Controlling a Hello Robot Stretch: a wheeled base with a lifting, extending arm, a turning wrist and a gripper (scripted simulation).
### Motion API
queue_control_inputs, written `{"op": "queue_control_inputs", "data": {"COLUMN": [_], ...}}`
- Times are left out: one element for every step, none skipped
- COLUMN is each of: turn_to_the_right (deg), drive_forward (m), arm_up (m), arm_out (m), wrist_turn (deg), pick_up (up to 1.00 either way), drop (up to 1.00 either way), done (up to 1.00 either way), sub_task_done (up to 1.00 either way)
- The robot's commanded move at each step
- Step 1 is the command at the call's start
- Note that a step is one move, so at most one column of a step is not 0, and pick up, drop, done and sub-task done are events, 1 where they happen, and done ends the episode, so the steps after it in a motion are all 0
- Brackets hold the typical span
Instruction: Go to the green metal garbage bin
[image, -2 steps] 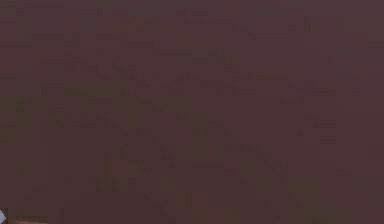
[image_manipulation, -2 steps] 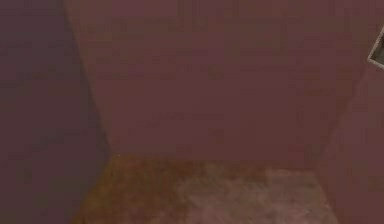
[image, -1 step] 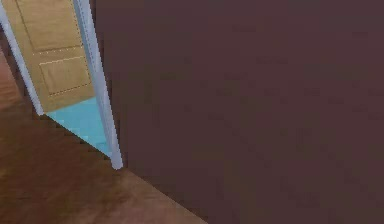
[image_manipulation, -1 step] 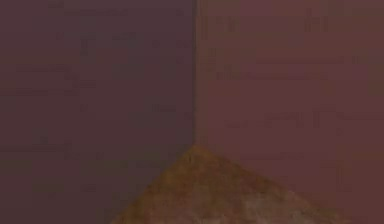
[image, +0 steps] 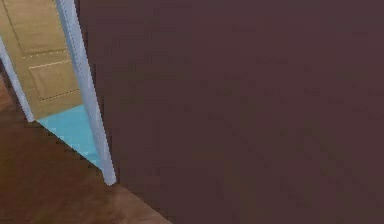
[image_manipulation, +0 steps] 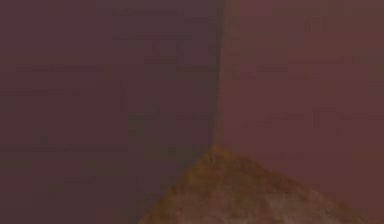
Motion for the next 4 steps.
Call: {"op": "queue_control_inputs", "data": {"turn_to_the_right": [-27.0,0.0,-24.0,0.0], "drive_forward": [0.0,0.45,0.0,0.05], "arm_up": [0.0,0.0,0.0,0.0], "arm_out": [0.0,0.0,0.0,0.0], "wrist_turn": [0.0,0.0,0.0,0.0], "pick_up": [0.0,0.0,0.0,0.0], "drop": [0.0,0.0,0.0,0.0], "done": [0.0,0.0,0.0,0.0], "sub_task_done": [0.0,0.0,0.0,0.0]}}
